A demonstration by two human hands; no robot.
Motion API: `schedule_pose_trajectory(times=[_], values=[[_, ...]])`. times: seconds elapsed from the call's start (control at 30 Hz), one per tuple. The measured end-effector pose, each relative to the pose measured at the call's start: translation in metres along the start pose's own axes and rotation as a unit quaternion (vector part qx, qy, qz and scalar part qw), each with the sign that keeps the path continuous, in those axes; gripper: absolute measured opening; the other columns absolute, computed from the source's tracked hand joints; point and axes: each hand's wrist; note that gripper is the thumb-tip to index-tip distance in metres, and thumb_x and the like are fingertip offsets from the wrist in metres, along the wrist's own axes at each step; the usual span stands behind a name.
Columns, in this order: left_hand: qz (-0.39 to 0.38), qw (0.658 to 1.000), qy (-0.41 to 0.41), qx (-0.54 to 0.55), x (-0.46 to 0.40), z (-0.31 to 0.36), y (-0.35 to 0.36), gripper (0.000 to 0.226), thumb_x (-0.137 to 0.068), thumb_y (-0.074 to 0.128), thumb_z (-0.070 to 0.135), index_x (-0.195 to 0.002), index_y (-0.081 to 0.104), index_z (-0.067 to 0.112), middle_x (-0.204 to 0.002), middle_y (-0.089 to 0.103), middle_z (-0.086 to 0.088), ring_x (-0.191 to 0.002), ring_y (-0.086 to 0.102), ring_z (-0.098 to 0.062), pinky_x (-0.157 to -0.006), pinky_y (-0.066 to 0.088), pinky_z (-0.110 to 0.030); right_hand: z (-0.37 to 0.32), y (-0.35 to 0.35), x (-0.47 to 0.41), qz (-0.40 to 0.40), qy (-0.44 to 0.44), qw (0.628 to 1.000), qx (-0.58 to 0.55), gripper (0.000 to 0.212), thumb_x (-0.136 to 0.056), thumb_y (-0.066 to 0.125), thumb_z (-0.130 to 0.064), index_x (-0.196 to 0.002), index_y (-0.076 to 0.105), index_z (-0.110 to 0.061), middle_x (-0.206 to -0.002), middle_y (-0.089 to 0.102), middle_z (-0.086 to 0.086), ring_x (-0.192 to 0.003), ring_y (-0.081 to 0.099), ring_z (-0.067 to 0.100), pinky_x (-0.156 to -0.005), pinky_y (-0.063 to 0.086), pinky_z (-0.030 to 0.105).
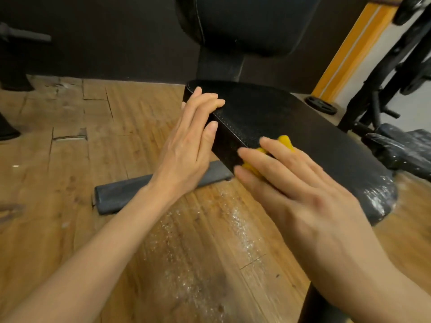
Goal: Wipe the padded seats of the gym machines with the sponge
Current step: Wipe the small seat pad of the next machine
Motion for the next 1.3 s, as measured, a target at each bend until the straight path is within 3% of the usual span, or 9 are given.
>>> schedule_pose_trajectory(times=[0.13, 0.33, 0.43, 0.57, 0.67, 0.83, 1.07, 1.2, 1.3], values=[[0.005, 1.000, 0.013, 0.003, 0.000, -0.005, 0.001, 0.038, -0.106, 0.029, 0.018, -0.142, 0.042, 0.014, -0.151, 0.035, 0.003, -0.149, 0.014, -0.009, -0.120, 0.019, -0.044, 0.005, -0.016, 0.034, 0.005, 0.012, 1.000, -0.010, 0.045, -0.105, 0.023, -0.016, -0.130, 0.060, -0.010, -0.144, 0.050, 0.008, -0.138, 0.039, 0.032, -0.111, 0.028, 0.045], [0.009, 0.999, 0.015, 0.029, 0.001, -0.003, 0.003, 0.040, -0.106, 0.029, 0.012, -0.144, 0.041, 0.011, -0.152, 0.035, -0.001, -0.150, 0.013, -0.012, -0.120, 0.020, -0.049, -0.023, 0.011, -0.046, -0.010, 0.054, 0.997, 0.057, 0.058, -0.085, 0.019, -0.011, -0.116, 0.068, -0.003, -0.126, 0.063, 0.015, -0.130, 0.049, 0.035, -0.112, 0.032, 0.047], [0.004, 1.000, 0.016, 0.008, 0.001, -0.003, 0.000, 0.041, -0.107, 0.029, 0.014, -0.146, 0.038, 0.013, -0.154, 0.034, 0.000, -0.150, 0.013, -0.011, -0.120, 0.018, -0.048, -0.010, 0.001, -0.010, -0.038, 0.005, 0.998, 0.056, 0.053, -0.090, 0.024, -0.011, -0.127, 0.062, -0.005, -0.137, 0.055, 0.013, -0.137, 0.040, 0.034, -0.115, 0.029, 0.050], [0.005, 1.000, 0.006, -0.012, 0.007, 0.003, -0.003, 0.044, -0.107, 0.028, 0.018, -0.151, 0.032, 0.016, -0.159, 0.027, 0.004, -0.150, 0.007, -0.009, -0.123, 0.010, -0.040, 0.020, -0.013, 0.068, -0.005, -0.025, 0.999, 0.024, 0.042, -0.106, 0.023, -0.012, -0.138, 0.050, -0.008, -0.149, 0.043, 0.007, -0.143, 0.032, 0.030, -0.117, 0.023, 0.048], [0.005, 1.000, 0.027, -0.012, 0.018, 0.021, 0.006, 0.046, -0.106, 0.029, 0.017, -0.152, 0.029, 0.013, -0.162, 0.020, 0.001, -0.151, 0.002, -0.012, -0.123, 0.001, -0.031, 0.014, 0.004, 0.056, 0.053, -0.020, 0.998, 0.035, 0.039, -0.106, 0.027, -0.009, -0.135, 0.053, -0.006, -0.147, 0.044, 0.009, -0.142, 0.033, 0.031, -0.118, 0.022, 0.049], [0.008, 0.998, 0.038, 0.058, 0.025, 0.052, 0.033, 0.048, -0.104, 0.025, 0.018, -0.151, 0.031, 0.007, -0.162, 0.021, -0.004, -0.152, 0.003, -0.017, -0.124, 0.001, -0.039, 0.011, 0.025, 0.041, 0.114, -0.067, 0.990, 0.041, 0.039, -0.105, 0.029, -0.006, -0.138, 0.049, -0.004, -0.147, 0.043, 0.011, -0.141, 0.031, 0.029, -0.120, 0.018, 0.044], [0.046, 0.998, 0.027, 0.043, 0.027, 0.057, 0.040, 0.047, -0.103, 0.024, 0.016, -0.149, 0.034, 0.007, -0.159, 0.029, -0.004, -0.151, 0.009, -0.019, -0.123, 0.008, -0.046, 0.041, 0.044, 0.096, 0.186, -0.004, 0.981, -0.050, 0.038, -0.100, 0.047, -0.009, -0.137, 0.050, -0.014, -0.150, 0.042, 0.001, -0.142, 0.034, 0.026, -0.117, 0.023, 0.051], [0.045, 0.998, 0.023, 0.027, 0.027, 0.057, 0.042, 0.049, -0.103, 0.021, 0.019, -0.149, 0.034, 0.006, -0.159, 0.028, -0.004, -0.151, 0.008, -0.019, -0.121, 0.011, -0.052, 0.019, 0.049, 0.062, 0.236, -0.066, 0.969, -0.012, 0.035, -0.099, 0.054, -0.010, -0.134, 0.053, -0.011, -0.144, 0.047, 0.002, -0.140, 0.037, 0.022, -0.119, 0.021, 0.040], [0.043, 0.999, 0.016, 0.011, 0.028, 0.061, 0.039, 0.048, -0.104, 0.024, 0.015, -0.150, 0.032, 0.007, -0.160, 0.025, -0.004, -0.151, 0.008, -0.017, -0.121, 0.010, -0.052, 0.048, 0.053, 0.091, 0.232, -0.067, 0.970, -0.030, 0.038, -0.100, 0.052, -0.012, -0.138, 0.049, -0.015, -0.148, 0.044, 0.002, -0.140, 0.038, 0.022, -0.118, 0.024, 0.044]])
Point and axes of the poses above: each hand's wrist, its own x-axis away from the middle knuckle, its own y-axis out of the palm, z = x × y
